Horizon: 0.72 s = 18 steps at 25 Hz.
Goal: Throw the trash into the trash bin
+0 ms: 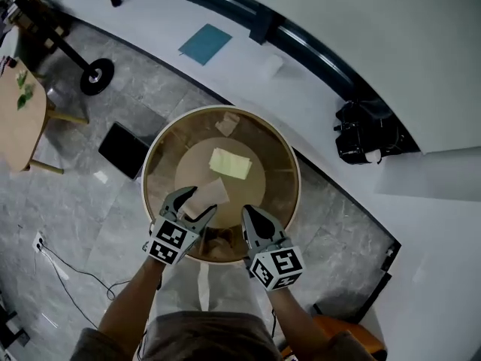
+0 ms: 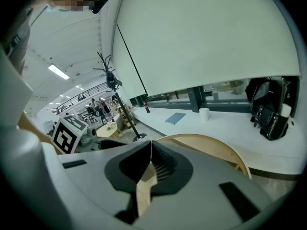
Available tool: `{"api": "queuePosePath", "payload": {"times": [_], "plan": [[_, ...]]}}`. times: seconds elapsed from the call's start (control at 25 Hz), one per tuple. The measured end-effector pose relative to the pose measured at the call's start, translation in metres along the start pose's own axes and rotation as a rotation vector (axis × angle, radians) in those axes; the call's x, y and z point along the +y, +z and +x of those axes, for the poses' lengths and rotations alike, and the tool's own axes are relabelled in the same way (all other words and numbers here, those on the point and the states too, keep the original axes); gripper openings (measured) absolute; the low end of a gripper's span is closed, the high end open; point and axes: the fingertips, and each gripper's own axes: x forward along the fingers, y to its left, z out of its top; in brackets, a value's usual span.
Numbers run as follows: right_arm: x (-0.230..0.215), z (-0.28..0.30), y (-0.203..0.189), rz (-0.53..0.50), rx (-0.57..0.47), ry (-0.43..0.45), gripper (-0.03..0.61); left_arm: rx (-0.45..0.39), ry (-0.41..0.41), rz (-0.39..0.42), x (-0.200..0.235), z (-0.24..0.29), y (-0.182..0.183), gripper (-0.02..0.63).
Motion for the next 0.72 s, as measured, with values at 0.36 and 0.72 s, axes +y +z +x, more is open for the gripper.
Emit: {"api": "queuePosePath", "payload": {"times": [0.36, 0.72], "plan": [[0.039, -0.009, 0.039, -0.051, -0.021, 0.029, 0.02, -0.056, 0.049, -0.035, -0.007, -0.061, 0.029, 0.285], [0.078, 0.029, 0.053, -0.067, -0.013, 0.018, 0.018, -0.038, 0.054, -0.049, 0.049, -0.093, 0.018, 0.285]]}}
